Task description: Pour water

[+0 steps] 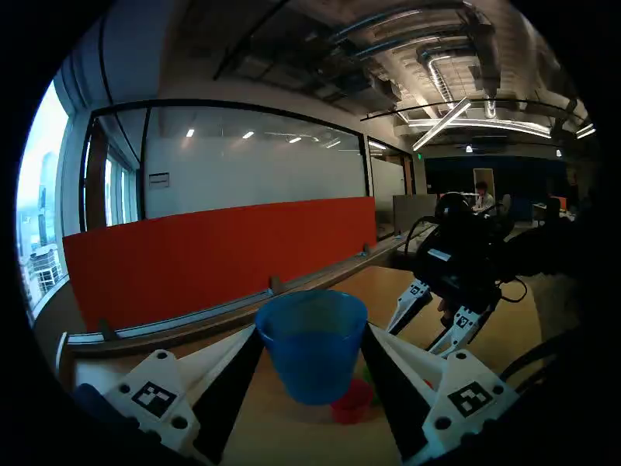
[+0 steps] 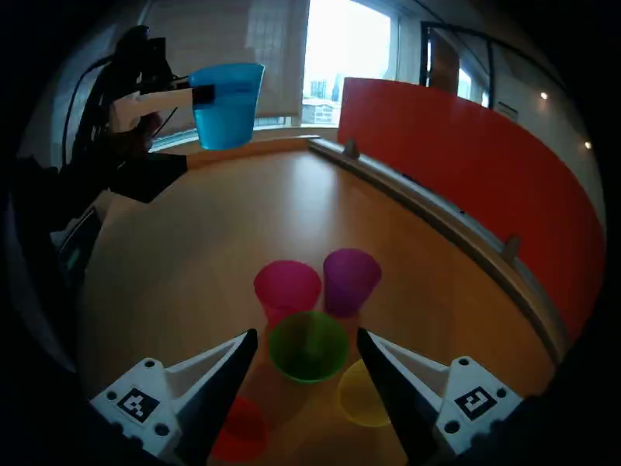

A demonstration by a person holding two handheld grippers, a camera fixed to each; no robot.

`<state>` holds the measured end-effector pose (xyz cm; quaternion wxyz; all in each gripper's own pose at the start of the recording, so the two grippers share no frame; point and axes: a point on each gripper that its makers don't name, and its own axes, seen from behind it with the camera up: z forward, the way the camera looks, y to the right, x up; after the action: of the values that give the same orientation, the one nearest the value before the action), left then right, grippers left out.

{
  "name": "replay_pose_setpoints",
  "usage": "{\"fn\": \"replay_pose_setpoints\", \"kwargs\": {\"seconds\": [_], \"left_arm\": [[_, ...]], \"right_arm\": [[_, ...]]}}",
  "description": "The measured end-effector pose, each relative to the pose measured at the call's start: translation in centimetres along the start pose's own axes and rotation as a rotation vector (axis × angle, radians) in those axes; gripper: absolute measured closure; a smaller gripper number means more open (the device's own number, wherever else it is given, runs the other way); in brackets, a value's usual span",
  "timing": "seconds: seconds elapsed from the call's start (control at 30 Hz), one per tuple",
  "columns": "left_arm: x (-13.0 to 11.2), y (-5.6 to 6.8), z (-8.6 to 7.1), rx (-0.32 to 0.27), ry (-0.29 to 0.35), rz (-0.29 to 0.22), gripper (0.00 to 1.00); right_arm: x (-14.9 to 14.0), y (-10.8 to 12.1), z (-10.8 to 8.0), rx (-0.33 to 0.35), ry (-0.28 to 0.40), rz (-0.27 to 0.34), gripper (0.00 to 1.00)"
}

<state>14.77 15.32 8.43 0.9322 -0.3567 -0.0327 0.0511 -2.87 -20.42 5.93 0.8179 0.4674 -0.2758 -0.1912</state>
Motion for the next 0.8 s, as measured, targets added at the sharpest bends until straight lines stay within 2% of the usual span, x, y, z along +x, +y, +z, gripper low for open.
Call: {"fn": "replay_pose_setpoints", "kwargs": {"seconds": [0.8], "left_arm": [[-1.1, -0.5, -0.2, 0.008, -0.009, -0.006, 0.15]], "right_arm": [[-2.5, 0.1, 2.7, 0.008, -0.090, 0.003, 0.01]]}}
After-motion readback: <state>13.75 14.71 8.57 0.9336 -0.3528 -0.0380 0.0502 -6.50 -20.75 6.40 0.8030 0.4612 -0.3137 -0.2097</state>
